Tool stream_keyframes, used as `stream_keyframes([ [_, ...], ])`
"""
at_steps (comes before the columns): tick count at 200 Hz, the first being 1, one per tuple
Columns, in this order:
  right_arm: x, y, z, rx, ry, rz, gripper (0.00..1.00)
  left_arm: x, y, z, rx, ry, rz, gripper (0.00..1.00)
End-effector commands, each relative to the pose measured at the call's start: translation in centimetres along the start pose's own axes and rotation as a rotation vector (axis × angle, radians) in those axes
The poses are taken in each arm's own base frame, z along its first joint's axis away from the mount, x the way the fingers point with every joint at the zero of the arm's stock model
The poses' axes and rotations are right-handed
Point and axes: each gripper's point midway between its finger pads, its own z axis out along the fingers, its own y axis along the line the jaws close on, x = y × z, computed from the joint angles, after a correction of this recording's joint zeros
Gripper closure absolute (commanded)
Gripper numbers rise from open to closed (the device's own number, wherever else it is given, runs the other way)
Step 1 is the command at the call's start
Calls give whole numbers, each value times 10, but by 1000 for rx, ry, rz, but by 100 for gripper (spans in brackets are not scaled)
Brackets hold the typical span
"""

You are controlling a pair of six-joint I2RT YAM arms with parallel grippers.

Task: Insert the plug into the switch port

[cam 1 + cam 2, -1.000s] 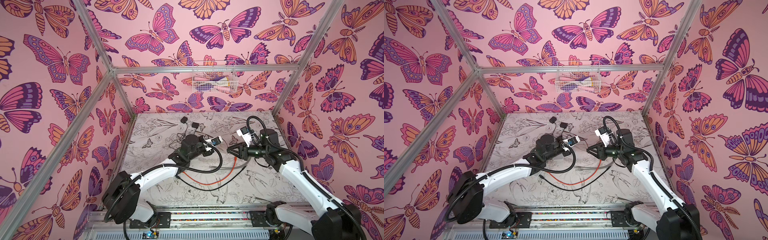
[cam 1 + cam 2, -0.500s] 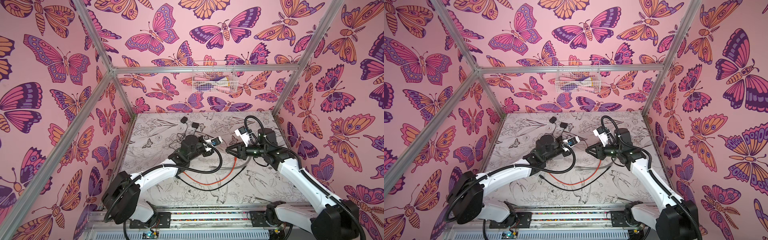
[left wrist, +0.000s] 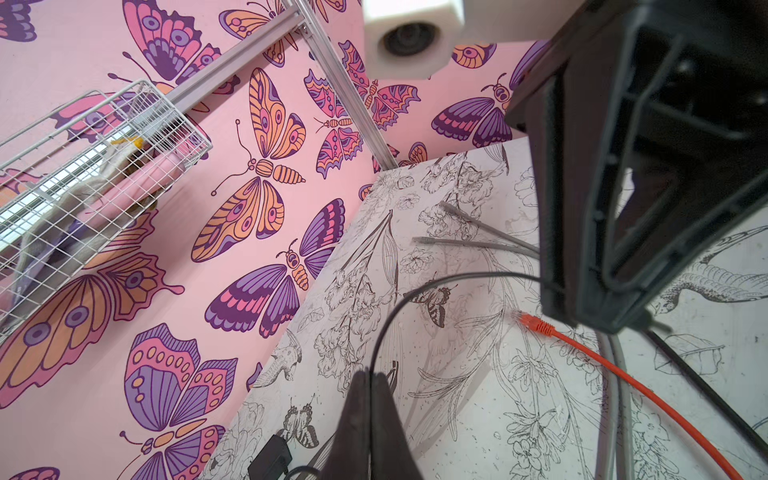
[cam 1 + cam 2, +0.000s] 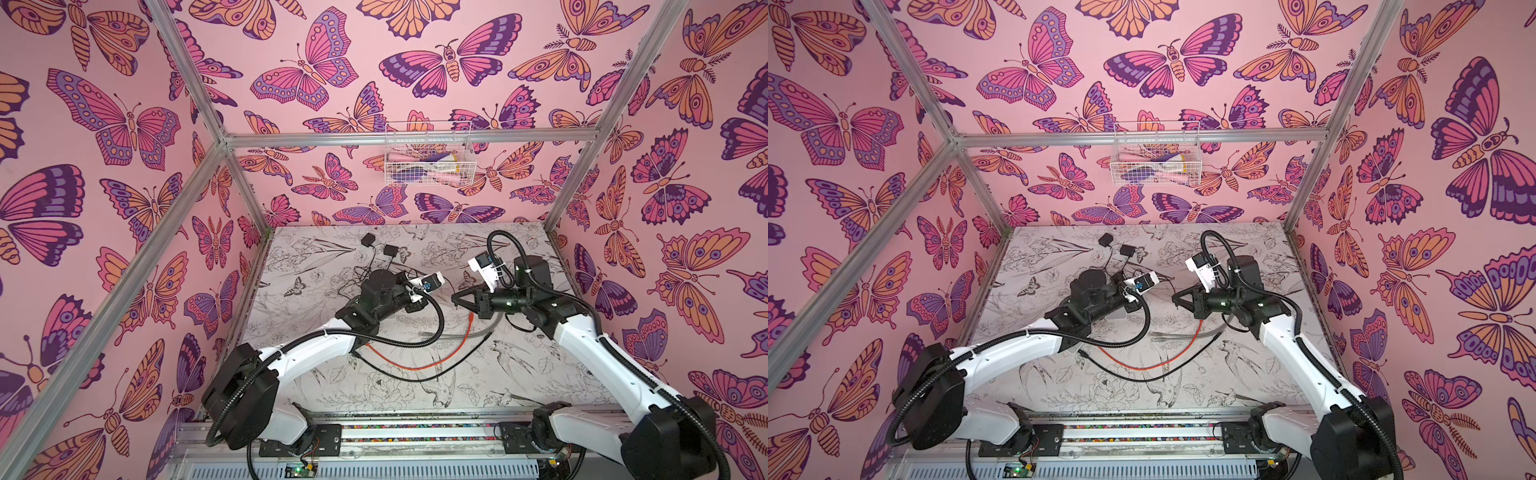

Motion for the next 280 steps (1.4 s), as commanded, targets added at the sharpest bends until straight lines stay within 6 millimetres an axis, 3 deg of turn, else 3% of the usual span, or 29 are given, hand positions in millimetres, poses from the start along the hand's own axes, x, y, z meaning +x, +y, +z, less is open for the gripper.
stream_keyframes([
  [1, -7, 8, -1, -7, -3, -32, 100, -4, 2, -5, -19, -18, -6, 99],
  [13, -8, 6, -2, 8, -8, -32, 100, -2, 6, -4, -45, -6, -21, 70],
  [22, -8, 3, -2, 24, -13, -32, 100, 1, 11, -5, -71, 10, -46, 36],
  [32, -10, -2, -2, 54, -25, -26, 100, 2, 17, -7, -103, 26, -80, 14],
  [46, -13, -9, -3, 95, -49, -16, 100, 7, 22, -11, -124, 70, -139, 1],
  [67, -18, -25, -1, 158, -77, 25, 100, 32, 24, -14, -150, 201, -201, 0],
  [101, -33, -69, -6, 309, -151, 169, 100, 99, 34, -26, -238, 441, -401, 0],
  [121, -60, -96, -23, 344, -249, 252, 100, 136, 37, -31, -247, 546, -577, 2],
  [146, -118, -142, -75, 386, -456, 387, 100, 173, 37, -35, -259, 668, -744, 3],
  [160, -137, -153, -92, 417, -527, 417, 100, 190, 33, -34, -250, 719, -835, 4],
  [169, -141, -150, -87, 403, -520, 406, 100, 200, 29, -31, -238, 752, -867, 5],
  [181, -131, -142, -68, 381, -441, 377, 100, 212, 22, -27, -219, 802, -880, 3],
  [193, -109, -146, -53, 407, -374, 372, 100, 224, 15, -23, -207, 848, -889, 1],
  [233, -50, -163, -30, 376, -319, 445, 100, 266, -3, -21, -221, 1047, -918, 1],
  [280, -25, -169, -26, 400, -278, 451, 100, 289, -17, -26, -257, 1170, -947, 1],
])
